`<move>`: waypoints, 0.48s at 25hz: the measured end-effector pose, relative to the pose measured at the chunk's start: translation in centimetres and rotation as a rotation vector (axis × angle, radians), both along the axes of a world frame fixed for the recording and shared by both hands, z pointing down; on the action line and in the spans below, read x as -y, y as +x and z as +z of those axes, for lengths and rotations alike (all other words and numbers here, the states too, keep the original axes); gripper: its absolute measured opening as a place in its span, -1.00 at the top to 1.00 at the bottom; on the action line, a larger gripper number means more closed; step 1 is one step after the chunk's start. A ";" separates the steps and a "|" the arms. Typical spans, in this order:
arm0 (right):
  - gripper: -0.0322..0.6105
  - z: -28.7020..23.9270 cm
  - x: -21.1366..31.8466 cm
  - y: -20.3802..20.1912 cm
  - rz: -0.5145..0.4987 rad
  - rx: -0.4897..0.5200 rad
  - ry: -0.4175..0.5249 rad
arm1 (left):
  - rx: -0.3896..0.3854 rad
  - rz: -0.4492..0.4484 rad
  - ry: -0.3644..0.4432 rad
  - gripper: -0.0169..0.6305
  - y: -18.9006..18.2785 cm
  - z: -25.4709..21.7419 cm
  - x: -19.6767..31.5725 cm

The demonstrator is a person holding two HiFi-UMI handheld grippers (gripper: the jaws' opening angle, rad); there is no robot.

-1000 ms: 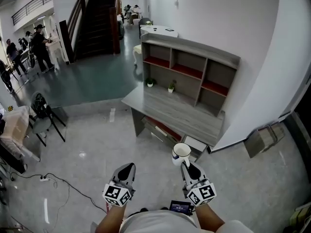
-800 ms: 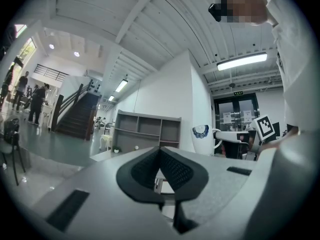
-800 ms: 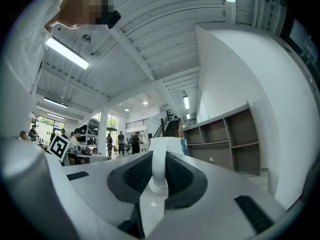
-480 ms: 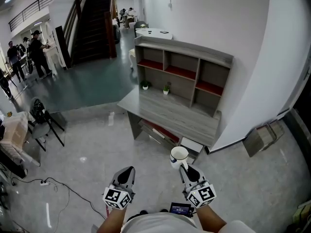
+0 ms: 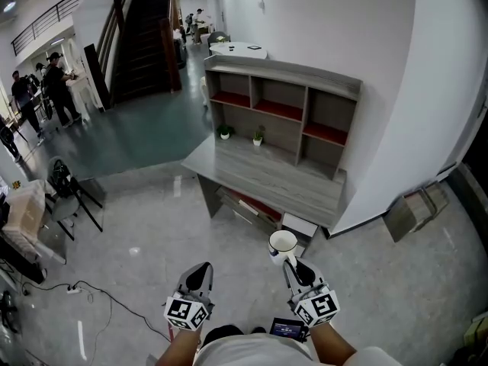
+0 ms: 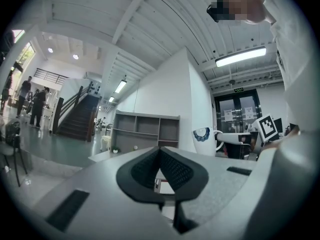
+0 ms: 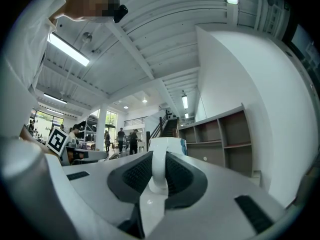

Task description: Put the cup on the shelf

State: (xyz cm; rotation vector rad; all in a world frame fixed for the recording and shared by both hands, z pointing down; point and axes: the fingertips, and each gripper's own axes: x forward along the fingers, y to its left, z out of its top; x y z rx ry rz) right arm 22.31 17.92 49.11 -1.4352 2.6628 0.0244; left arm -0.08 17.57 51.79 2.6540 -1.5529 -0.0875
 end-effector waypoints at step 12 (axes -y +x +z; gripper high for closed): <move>0.65 1.0 3.3 1.1 0.016 0.007 -0.018 | -0.015 0.018 -0.018 0.92 0.9 1.5 4.0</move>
